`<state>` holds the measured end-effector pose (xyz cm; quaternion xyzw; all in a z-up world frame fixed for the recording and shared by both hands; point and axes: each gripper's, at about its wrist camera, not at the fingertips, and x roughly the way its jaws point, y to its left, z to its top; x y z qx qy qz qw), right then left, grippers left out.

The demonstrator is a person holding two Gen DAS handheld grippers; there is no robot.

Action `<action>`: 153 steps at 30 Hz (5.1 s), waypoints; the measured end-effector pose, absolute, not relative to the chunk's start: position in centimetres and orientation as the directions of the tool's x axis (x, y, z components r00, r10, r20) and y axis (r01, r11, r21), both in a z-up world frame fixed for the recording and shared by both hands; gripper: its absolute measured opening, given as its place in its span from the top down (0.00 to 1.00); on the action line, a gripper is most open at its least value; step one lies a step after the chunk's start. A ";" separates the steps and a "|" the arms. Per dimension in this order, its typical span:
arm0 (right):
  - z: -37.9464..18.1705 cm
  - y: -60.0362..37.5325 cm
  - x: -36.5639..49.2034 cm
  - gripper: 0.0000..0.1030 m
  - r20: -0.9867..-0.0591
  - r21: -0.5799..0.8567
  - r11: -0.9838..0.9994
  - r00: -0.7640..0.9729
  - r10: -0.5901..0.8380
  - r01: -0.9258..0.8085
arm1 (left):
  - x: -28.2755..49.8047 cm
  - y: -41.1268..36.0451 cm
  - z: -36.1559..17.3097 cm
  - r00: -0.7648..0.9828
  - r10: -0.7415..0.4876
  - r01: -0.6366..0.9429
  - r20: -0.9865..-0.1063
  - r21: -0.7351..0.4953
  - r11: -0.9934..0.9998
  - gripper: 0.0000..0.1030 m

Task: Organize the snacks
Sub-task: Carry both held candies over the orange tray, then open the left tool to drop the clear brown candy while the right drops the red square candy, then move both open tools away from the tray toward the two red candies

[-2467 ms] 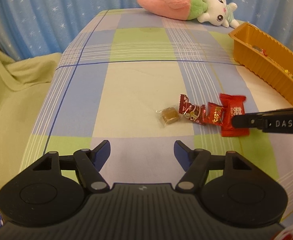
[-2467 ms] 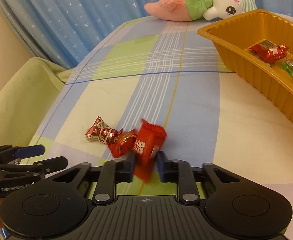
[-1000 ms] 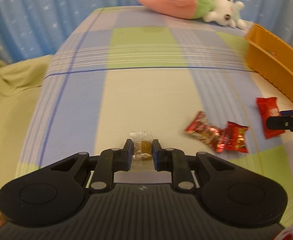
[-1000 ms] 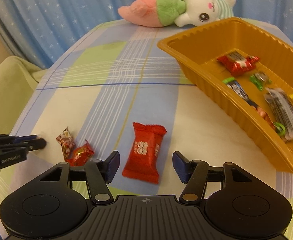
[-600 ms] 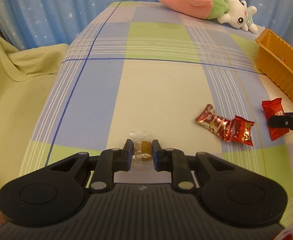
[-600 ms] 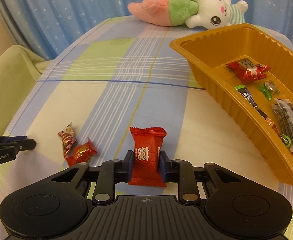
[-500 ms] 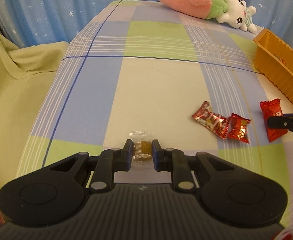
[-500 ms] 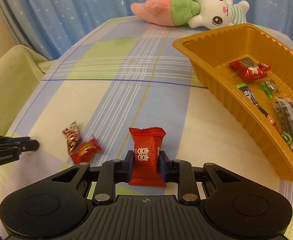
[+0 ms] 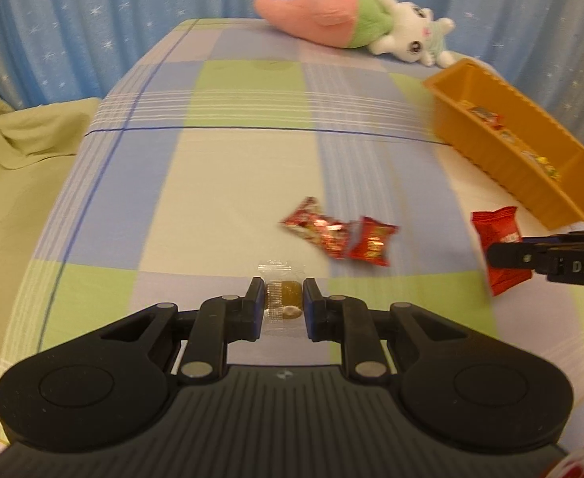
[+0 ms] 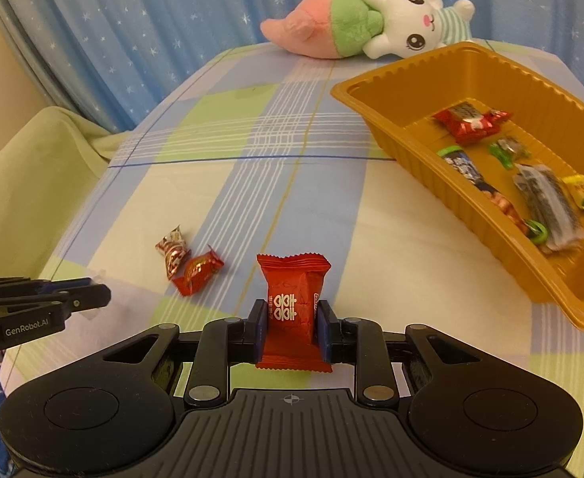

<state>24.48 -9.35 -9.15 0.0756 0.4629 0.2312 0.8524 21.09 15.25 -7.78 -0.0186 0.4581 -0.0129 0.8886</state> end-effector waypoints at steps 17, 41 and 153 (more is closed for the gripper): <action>-5.1 -16.7 21.0 0.75 -0.709 0.368 0.890 0.538 0.456 -0.268 | 20.6 4.9 -3.1 0.637 -0.204 0.198 -0.743 -0.098 0.975 0.82; -1.1 -23.5 28.9 0.75 -0.659 0.306 0.913 0.632 0.408 -0.271 | 28.8 -4.2 0.8 0.708 -0.227 0.251 -0.669 -0.062 0.966 0.82; -3.5 -25.2 25.5 0.19 -0.671 0.379 0.907 0.620 0.406 -0.184 | 25.3 0.2 -1.0 0.671 -0.139 0.117 -0.729 -0.081 0.990 0.33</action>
